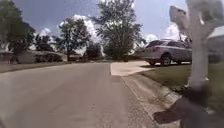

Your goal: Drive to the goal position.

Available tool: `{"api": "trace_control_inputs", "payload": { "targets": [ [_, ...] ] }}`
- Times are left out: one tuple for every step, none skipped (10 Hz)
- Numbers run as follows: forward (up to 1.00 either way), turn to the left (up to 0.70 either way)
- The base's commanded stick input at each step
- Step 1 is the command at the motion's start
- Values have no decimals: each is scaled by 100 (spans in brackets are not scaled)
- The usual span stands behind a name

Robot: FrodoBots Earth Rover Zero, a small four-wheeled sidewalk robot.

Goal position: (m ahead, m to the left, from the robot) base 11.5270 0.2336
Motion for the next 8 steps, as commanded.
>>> {"api": "trace_control_inputs", "payload": {
  "targets": [
    [70,0],
    [70,0],
    [70,0],
    [70,0],
    [70,0],
    [70,0],
    [70,0],
    [70,0]
  ]
}}
